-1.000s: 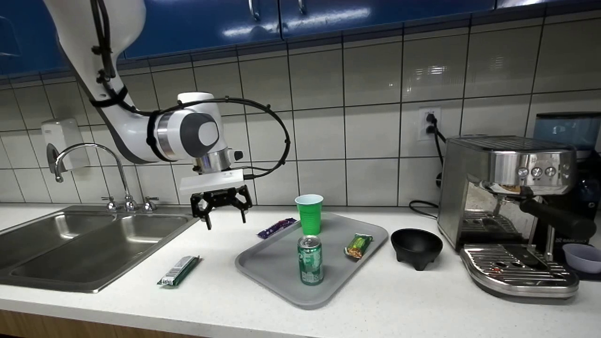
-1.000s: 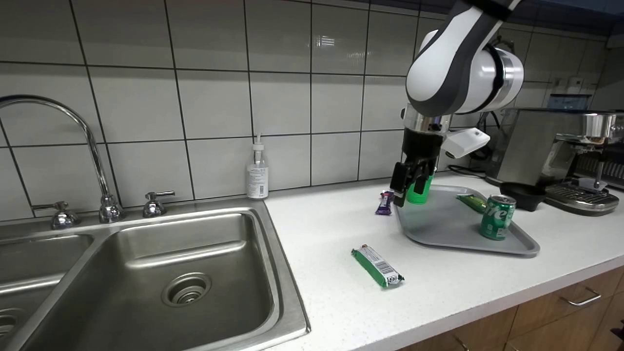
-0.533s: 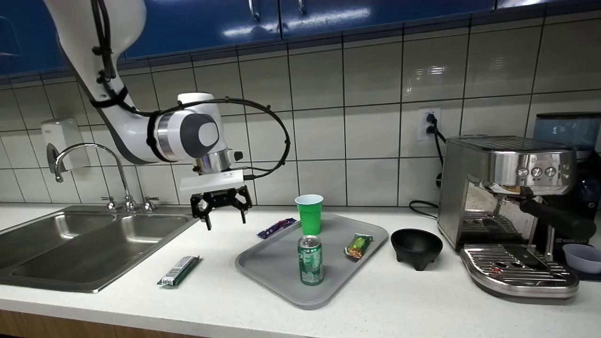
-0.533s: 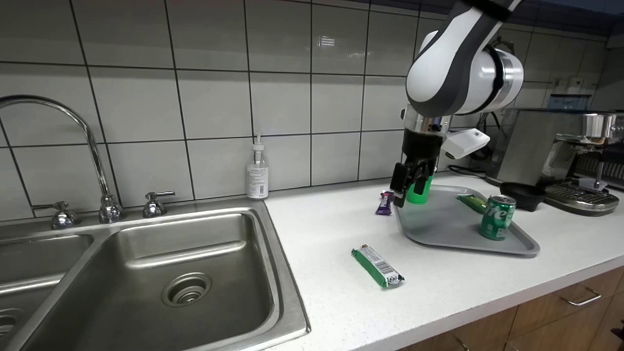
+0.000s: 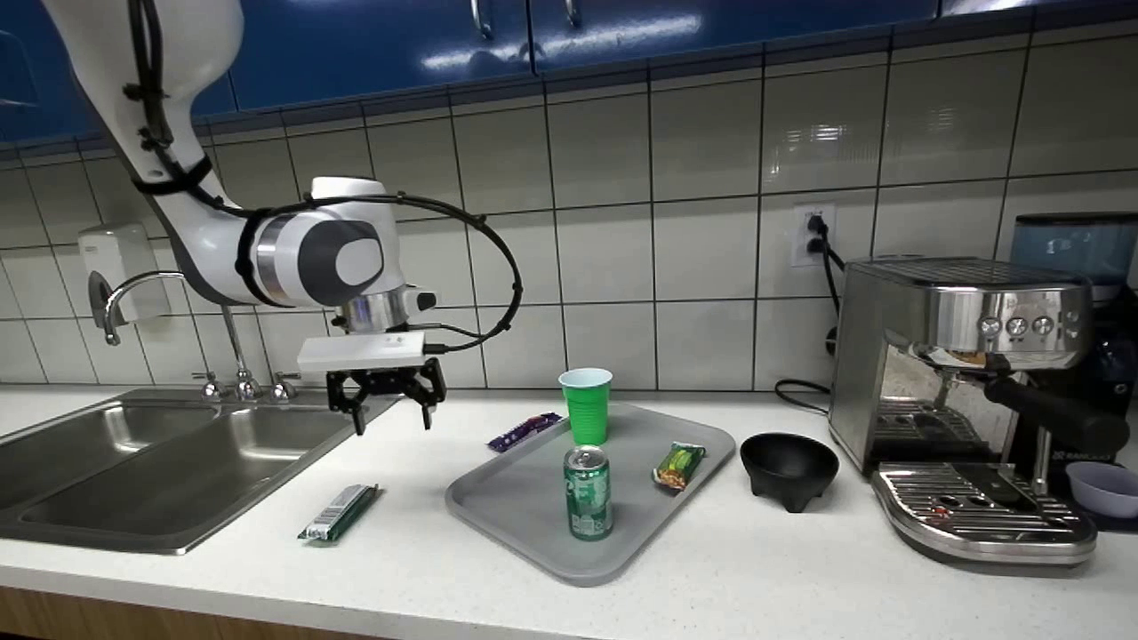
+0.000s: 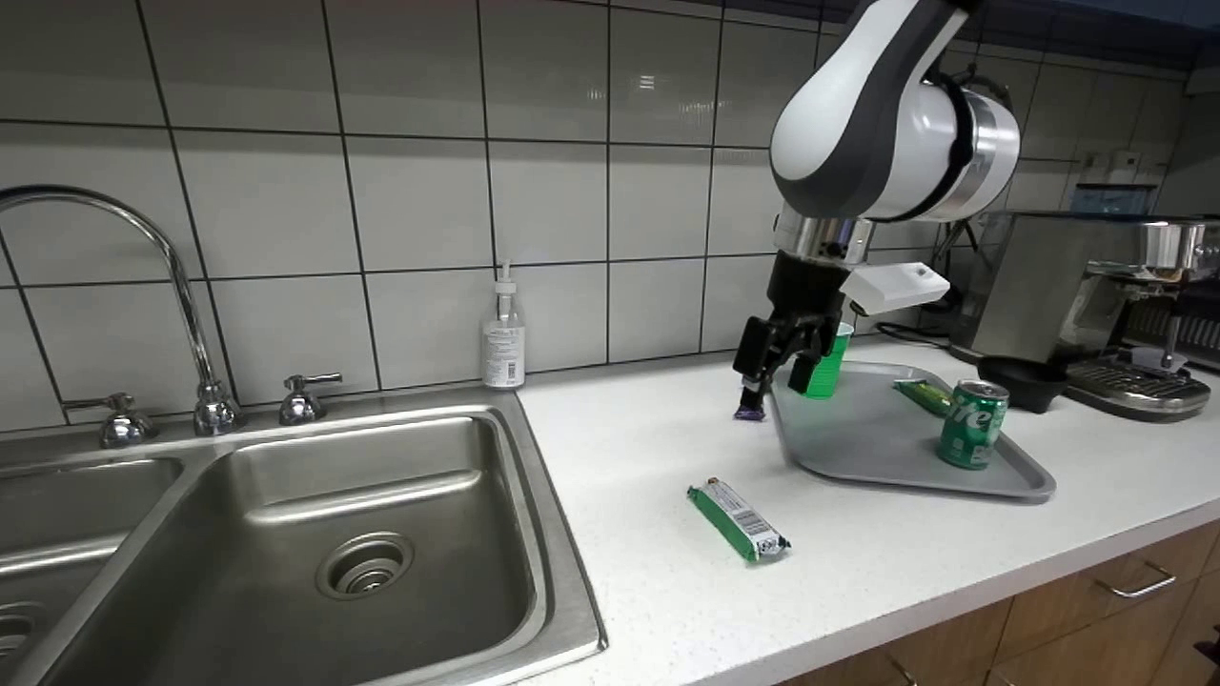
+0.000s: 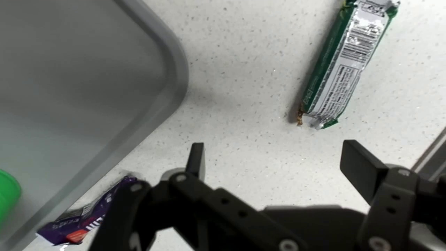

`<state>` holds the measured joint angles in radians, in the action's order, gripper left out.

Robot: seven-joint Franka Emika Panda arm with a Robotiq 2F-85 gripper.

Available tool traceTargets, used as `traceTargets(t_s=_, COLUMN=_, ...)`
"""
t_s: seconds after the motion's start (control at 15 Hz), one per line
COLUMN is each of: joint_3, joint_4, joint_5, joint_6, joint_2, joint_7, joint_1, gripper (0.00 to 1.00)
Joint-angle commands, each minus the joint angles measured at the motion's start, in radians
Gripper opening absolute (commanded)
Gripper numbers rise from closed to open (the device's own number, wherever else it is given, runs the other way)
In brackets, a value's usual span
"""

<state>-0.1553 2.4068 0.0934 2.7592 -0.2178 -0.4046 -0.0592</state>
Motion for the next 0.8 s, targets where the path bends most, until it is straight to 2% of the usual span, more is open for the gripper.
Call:
traceTargets(t_s=0.0, joint_3=-0.006, joint_4=0.101, joint_5=0.029, joint_6=-0.012, joint_2=0.113, joint_7=0.036, joint_1=0.021, gripper=1.0)
traceTargets(t_s=0.33, joint_3=0.018, joint_4=0.121, joint_5=-0.035, joint_6=-0.002, joint_2=0.088, joint_7=0.165, joint_1=0.084, gripper=1.0)
traceTargets(t_s=0.73, joint_3=0.05, joint_4=0.071, joint_5=-0.14, joint_6=0.056, joint_2=-0.055, joint_7=0.335, joint_1=0.163, gripper=1.0)
